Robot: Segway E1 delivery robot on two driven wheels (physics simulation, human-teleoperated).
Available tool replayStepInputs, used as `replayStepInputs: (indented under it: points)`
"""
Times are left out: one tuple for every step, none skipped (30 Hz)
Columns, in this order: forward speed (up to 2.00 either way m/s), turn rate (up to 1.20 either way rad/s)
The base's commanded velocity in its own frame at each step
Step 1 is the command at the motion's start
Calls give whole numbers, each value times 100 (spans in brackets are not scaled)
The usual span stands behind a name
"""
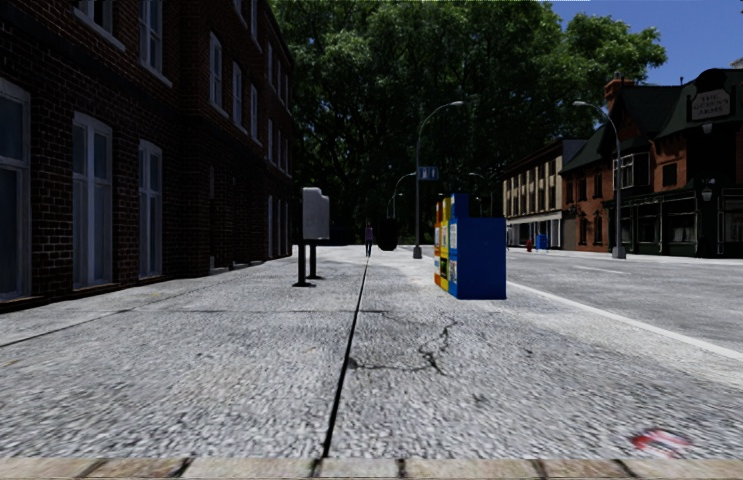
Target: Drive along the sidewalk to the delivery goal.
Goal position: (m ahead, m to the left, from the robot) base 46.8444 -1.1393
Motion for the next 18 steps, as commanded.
replayStepInputs:
  points:
    - [200,0]
    - [200,0]
    - [200,0]
    - [200,0]
    - [200,0]
    - [200,0]
    - [200,0]
    - [200,0]
    - [200,0]
    - [200,0]
    - [200,0]
    - [200,0]
    - [200,0]
    - [200,0]
    - [200,0]
    - [200,0]
    - [200,0]
    - [200,0]
